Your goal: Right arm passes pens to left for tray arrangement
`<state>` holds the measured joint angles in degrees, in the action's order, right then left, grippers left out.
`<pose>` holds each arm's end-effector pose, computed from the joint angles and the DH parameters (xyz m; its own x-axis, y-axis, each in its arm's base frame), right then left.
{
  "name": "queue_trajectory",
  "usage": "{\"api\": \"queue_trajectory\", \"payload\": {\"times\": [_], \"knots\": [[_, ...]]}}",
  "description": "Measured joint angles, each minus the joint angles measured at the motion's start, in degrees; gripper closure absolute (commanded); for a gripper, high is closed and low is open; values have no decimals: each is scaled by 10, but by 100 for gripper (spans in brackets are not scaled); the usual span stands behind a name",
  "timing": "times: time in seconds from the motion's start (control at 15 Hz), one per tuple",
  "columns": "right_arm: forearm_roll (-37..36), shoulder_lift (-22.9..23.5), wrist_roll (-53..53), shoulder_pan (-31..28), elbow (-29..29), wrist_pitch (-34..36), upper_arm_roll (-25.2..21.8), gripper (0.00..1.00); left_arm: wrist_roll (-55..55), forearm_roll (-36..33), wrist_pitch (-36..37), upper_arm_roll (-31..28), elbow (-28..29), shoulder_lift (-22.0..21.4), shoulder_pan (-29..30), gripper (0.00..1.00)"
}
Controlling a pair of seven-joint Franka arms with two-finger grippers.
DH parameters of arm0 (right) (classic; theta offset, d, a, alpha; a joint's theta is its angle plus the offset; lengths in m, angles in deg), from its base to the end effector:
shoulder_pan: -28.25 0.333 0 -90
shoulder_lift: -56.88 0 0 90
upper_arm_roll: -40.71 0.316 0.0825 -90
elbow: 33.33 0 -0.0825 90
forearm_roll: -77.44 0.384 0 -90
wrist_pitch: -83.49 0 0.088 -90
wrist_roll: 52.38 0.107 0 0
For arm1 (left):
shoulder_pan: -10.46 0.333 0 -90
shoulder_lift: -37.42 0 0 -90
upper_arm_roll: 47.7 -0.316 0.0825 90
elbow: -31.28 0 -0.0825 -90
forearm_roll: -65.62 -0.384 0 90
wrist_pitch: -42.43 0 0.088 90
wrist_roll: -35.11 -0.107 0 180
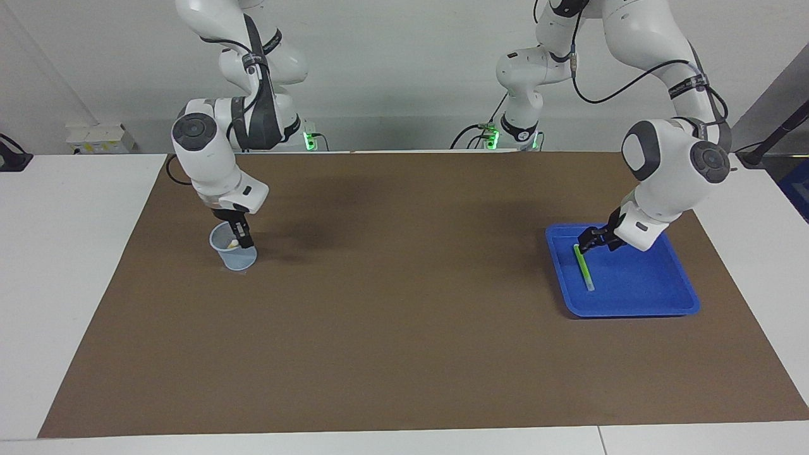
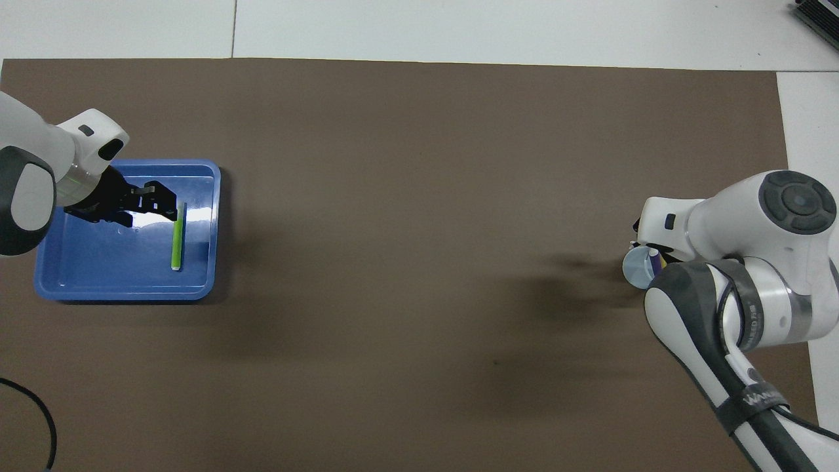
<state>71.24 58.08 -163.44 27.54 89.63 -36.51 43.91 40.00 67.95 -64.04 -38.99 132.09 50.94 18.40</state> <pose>0.5331 0.0179 0.3870 -0.4535 0.8896 -0.0554 0.8889 0.4468 -0.1016 0.6103 -0.0057 0.4216 0.9866 0.0826 -0.1404 0.0918 -0.9939 0.0607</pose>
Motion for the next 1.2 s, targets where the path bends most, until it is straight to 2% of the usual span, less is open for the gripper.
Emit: {"api": "queue_trajectory", "payload": {"times": [0.27,0.6,1.0,1.2], "knots": [[0,0,-2,0,0,0,0,48,60,39,50,4,-31,-22,-1,22],[0,0,-9,-2,0,0,0,47,194,120,111,5,-76,-53,-1,22],[0,0,-20,-13,0,0,0,48,428,260,113,6,-84,-85,-1,22],[0,0,-20,-13,0,0,0,52,563,323,77,7,-76,-86,-3,22]]}}
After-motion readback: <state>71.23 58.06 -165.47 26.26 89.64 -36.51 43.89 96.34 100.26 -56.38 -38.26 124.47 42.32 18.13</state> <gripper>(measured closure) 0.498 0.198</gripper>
